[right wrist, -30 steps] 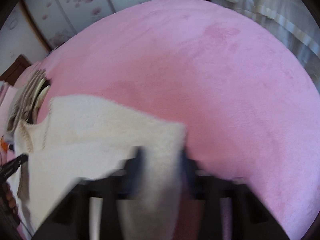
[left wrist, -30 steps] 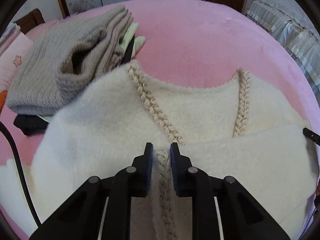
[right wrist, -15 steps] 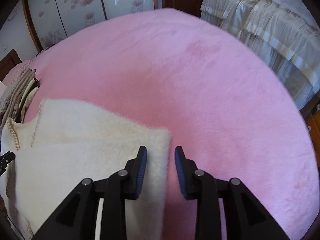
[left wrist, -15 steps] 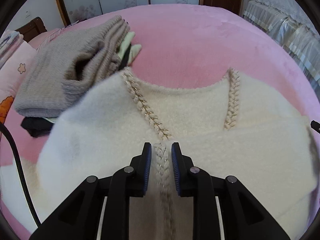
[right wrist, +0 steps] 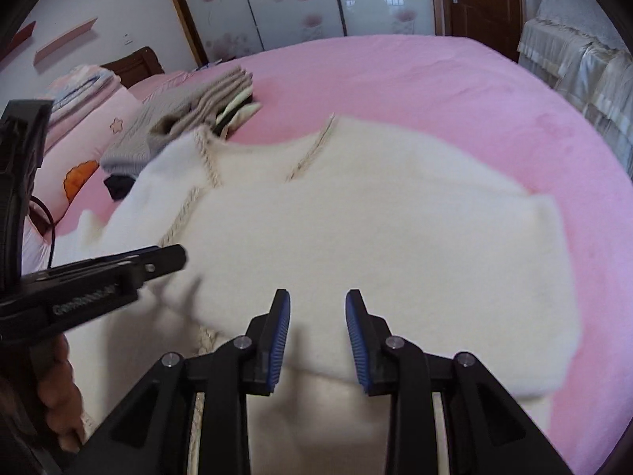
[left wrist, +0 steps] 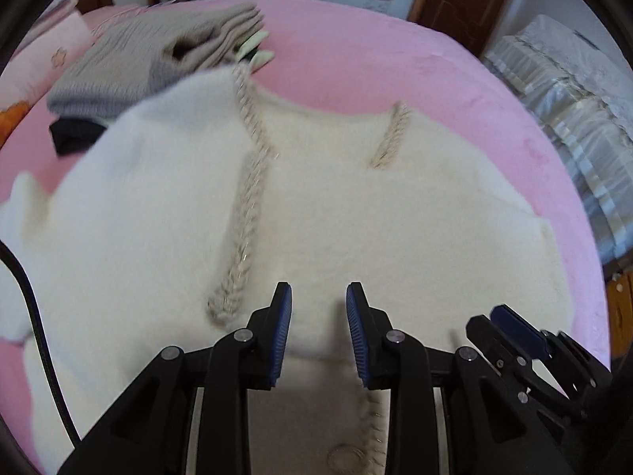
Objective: Fold large clothes
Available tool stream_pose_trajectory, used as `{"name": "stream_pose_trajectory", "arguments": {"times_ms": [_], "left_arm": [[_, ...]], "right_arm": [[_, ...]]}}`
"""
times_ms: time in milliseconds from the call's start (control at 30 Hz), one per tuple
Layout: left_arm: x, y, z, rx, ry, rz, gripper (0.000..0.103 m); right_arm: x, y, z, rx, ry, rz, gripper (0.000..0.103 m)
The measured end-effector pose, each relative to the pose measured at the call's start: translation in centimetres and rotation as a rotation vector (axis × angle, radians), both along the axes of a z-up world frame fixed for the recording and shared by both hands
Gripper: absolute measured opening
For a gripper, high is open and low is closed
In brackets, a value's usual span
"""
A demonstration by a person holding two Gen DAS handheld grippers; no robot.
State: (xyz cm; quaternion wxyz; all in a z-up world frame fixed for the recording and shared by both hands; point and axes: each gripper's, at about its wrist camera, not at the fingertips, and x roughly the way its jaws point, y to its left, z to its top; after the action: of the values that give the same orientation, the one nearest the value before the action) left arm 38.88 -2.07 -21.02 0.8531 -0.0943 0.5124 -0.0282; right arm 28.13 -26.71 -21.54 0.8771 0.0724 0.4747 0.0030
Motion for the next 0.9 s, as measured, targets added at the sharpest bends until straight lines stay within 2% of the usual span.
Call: {"name": "stream_pose_trajectory", "arguments": {"times_ms": [33, 133, 167, 267, 367, 433, 533, 767, 900], "left_arm": [[-0.1, 0.0, -0.8, 0.015, 0.009, 0.016, 0.027], [-0.6, 0.4, -1.4, 0.022, -0.027, 0.018, 0.027], [-0.6, 0.4, -1.4, 0.034, -0.032, 0.01, 0.027], [-0.7, 0.6, -1.4, 0.053, -0.041, -0.01, 0.027], [-0.9, 0.5, -1.5, 0.054, -0.054, -0.024, 0.027], [-1.0, 0.1, -1.5, 0.086, -0.076, -0.04, 0.027], [-1.4, 0.1, -1.5, 0.113, -0.1, -0.059, 0.027], [-1.4, 0.1, -1.2, 0.089, -0.068, -0.078, 0.027], [-0.8, 0.4, -1.0, 0.074, -0.033, -0.068, 0.031]], "right_arm": [[0.1, -0.5, -0.9, -0.012, 0.021, -0.025, 0.029], [-0.9, -3.6, -1.5, -0.013, 0.01, -0.096, 0.017], [-1.5, -5.3, -1.1, -0.047, 0.004, -0.138, 0.013], [-3.2, -9.9, -0.5, -0.147, -0.011, -0.245, 0.013], [-4.5, -12.6, -0.7, -0.114, -0.004, -0.257, 0.0], [-4.5, -12.7, -0.7, -0.114, -0.006, -0.257, 0.0], [-4.2, -12.0, -1.2, -0.167, -0.001, -0.273, 0.0], [-4.9, -12.8, -1.6, -0.106, -0.014, -0.304, 0.0], [-4.6, -12.3, -1.5, -0.134, 0.004, -0.295, 0.0]]}}
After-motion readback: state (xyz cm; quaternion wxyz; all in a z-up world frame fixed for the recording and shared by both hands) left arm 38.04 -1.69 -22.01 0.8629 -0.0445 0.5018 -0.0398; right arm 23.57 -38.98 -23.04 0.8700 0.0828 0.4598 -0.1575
